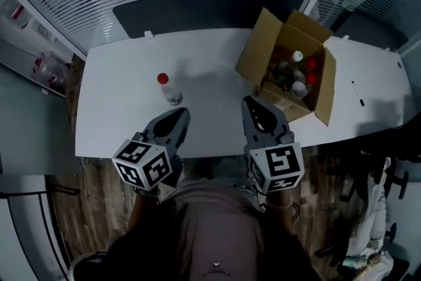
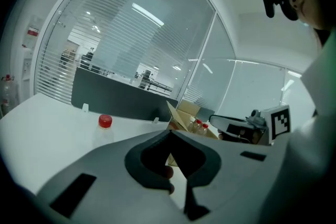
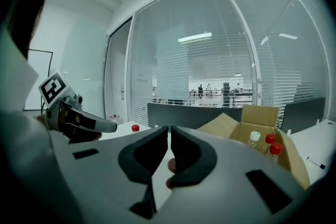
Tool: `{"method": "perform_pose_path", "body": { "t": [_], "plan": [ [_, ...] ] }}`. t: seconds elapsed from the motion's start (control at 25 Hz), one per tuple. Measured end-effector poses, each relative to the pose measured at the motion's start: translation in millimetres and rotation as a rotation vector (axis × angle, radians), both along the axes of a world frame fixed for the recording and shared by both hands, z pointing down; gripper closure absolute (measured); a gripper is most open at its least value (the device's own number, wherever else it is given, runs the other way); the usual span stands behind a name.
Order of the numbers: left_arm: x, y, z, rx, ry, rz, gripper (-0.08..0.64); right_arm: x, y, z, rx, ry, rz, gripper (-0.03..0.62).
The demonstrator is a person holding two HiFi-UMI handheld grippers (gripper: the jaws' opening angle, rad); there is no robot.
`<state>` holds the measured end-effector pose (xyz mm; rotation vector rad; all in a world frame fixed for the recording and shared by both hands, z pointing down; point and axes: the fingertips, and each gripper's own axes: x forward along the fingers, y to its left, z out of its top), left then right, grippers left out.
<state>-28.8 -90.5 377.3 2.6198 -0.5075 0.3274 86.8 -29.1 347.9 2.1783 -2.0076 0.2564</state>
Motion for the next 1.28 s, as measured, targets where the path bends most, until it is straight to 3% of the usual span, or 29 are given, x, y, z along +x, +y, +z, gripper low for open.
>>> {"method": "perform_pose_path", "body": {
  "t": [0.36,0.6,1.28],
  "plan": [
    [13,16,0,0.037,-0.003,0.025,0.552,12,22,-3,0.027,-0.012,0.05,0.555],
    [24,13,-5,-0.002,0.058,0.046,0.552,21,29,2,0.001,-0.009,0.082,0.555],
    [85,-1,2,-0.009,0.029,0.167,0.552,82,40,-7,0.05,-0.018,0.25,0.555]
  ]
}}
